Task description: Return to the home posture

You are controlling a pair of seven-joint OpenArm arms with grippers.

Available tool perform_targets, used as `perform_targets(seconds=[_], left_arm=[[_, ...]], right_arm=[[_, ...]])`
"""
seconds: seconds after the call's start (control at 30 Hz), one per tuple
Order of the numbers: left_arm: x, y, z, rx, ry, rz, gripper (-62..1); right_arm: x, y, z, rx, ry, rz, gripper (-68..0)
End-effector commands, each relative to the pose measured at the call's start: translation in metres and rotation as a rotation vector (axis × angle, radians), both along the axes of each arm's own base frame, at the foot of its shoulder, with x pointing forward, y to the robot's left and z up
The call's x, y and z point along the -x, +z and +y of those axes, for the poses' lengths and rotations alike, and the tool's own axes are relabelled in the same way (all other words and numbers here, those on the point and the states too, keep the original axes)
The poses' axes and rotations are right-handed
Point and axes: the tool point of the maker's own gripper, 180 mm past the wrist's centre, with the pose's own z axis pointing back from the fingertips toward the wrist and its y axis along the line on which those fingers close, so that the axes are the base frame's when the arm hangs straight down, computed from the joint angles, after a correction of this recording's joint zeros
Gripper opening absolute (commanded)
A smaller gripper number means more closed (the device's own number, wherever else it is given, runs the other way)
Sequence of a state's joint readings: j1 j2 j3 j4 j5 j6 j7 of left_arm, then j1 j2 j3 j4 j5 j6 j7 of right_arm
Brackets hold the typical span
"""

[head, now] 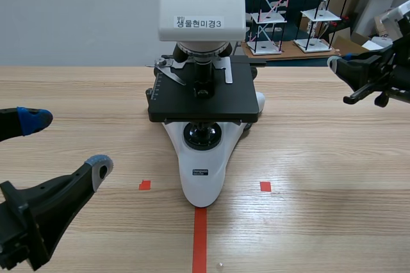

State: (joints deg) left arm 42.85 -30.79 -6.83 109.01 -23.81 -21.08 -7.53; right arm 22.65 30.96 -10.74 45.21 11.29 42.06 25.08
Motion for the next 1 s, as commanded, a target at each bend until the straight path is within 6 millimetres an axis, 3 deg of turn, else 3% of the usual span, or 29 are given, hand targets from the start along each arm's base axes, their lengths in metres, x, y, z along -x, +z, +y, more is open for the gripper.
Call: perform_targets(seconds=[0.0, 0.13, 0.27, 0.5, 0.73, 0.97], left_arm=[[-0.002, 0.012, -0.003, 0.022, -0.004, -0.035, 1.4], [-0.002, 0.011, -0.003, 0.019, -0.004, -0.032, 1.4], [-0.002, 0.011, -0.003, 0.019, -0.004, -0.032, 1.4], [-0.002, 0.011, -0.003, 0.019, -0.004, -0.033, 1.4], [-0.002, 0.009, -0.003, 0.015, -0.004, -0.026, 1.4], [-0.002, 0.010, -0.003, 0.015, -0.004, -0.027, 1.4]], right_arm=[[-0.004, 0.021, -0.004, 0.000, 0.013, -0.055, -66.9], [0.019, 0.031, -0.011, 0.019, 0.052, -0.108, -62.0], [0.060, 0.040, -0.021, 0.056, 0.095, -0.135, -49.1], [0.124, 0.054, -0.040, 0.020, 0.016, -0.144, -26.9], [0.182, 0.071, -0.025, -0.062, -0.014, -0.149, -3.0], [0.220, 0.062, 0.007, -0.024, -0.007, -0.090, -0.6]])
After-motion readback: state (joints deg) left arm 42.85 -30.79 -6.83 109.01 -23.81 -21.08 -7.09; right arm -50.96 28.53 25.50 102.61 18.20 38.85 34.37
